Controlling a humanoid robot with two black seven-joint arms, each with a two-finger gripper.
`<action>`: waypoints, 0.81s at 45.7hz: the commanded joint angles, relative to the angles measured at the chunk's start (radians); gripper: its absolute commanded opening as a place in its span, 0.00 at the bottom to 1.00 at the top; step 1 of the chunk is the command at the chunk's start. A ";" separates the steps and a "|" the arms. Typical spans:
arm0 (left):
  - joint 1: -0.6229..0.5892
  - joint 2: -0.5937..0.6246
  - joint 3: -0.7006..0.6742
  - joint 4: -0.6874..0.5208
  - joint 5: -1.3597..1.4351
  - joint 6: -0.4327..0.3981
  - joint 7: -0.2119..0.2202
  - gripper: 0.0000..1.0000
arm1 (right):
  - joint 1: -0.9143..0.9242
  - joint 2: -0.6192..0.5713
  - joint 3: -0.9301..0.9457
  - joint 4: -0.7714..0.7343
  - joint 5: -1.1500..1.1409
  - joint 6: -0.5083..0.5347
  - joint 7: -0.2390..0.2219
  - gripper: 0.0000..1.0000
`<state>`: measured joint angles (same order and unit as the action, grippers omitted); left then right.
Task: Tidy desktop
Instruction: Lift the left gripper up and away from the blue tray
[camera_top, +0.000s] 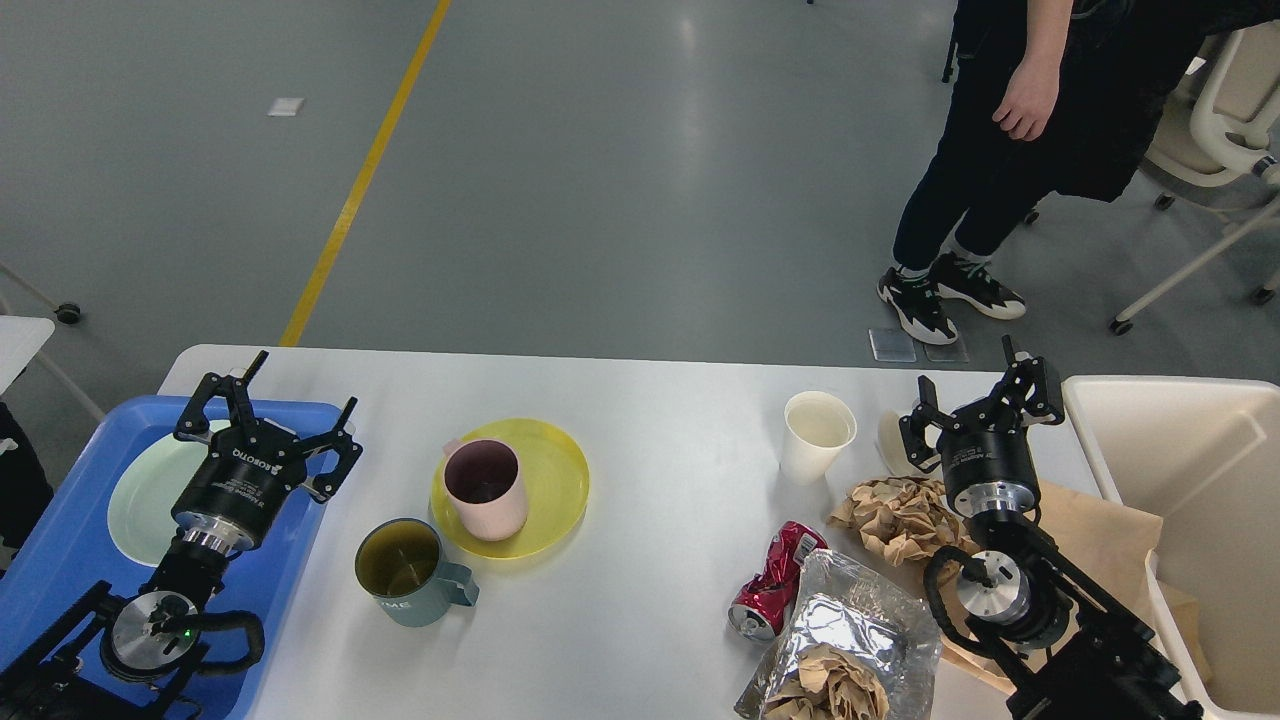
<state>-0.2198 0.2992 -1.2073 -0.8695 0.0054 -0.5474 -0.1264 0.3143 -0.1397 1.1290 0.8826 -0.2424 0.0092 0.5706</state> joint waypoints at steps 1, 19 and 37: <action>0.010 0.008 -0.008 -0.005 -0.005 -0.008 -0.007 0.97 | 0.000 0.000 0.000 0.001 0.000 0.000 0.000 1.00; 0.007 0.011 -0.083 -0.002 -0.002 -0.003 0.016 0.97 | 0.000 0.000 0.000 0.001 0.000 0.000 0.000 1.00; -0.119 0.363 0.298 -0.034 -0.010 0.009 -0.001 0.97 | 0.000 0.000 0.000 0.000 0.000 0.000 0.000 1.00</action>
<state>-0.2686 0.5937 -0.9915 -0.9154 0.0047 -0.5407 -0.1215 0.3145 -0.1396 1.1290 0.8836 -0.2425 0.0092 0.5706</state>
